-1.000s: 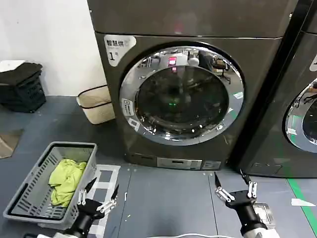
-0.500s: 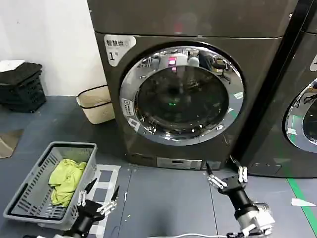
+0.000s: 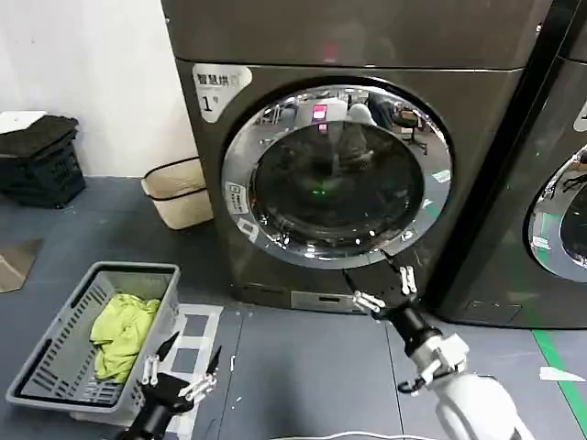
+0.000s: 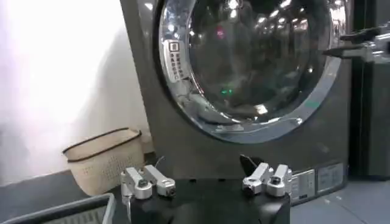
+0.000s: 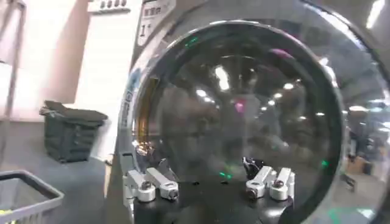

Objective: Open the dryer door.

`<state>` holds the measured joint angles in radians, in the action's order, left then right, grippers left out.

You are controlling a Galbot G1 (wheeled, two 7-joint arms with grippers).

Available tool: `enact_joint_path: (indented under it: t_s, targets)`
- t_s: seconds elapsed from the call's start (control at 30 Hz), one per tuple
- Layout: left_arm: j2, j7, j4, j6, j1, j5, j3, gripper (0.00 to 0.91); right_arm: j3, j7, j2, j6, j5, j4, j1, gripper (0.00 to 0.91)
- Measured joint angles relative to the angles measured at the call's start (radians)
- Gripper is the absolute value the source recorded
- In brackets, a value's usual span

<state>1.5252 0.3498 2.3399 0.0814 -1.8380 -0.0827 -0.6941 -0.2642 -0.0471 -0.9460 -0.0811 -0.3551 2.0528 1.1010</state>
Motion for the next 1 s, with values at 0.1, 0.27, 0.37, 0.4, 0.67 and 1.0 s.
enact_joint_path:
  t_s: [0.1, 0.27, 0.37, 0.4, 0.67, 1.0]
  targets:
    - [0.007, 0.000, 0.008, 0.000, -0.004, -0.007, -0.002, 0.907, 0.051, -0.001, 0.007, -0.004, -0.016, -0.032, -0.079, 0.907]
    - [0.018, 0.000, 0.018, -0.003, -0.012, -0.018, -0.003, 0.907, 0.134, -0.008, 0.007, -0.008, -0.045, -0.078, -0.188, 0.907]
    - [0.025, 0.000, 0.021, -0.005, -0.018, -0.023, -0.003, 0.907, 0.181, -0.022, 0.004, -0.007, -0.060, -0.105, -0.241, 0.907]
    - [0.026, 0.000, 0.022, -0.006, -0.019, -0.024, -0.003, 0.907, 0.194, -0.027, 0.003, -0.007, -0.065, -0.113, -0.256, 0.907]
    - [0.034, 0.002, 0.026, -0.008, -0.022, -0.031, -0.003, 0.907, 0.299, -0.050, -0.012, -0.001, -0.072, -0.187, -0.376, 0.907]
    - [0.039, 0.004, 0.025, -0.008, -0.020, -0.033, -0.003, 0.907, 0.403, -0.052, -0.057, 0.000, -0.073, -0.288, -0.508, 0.907]
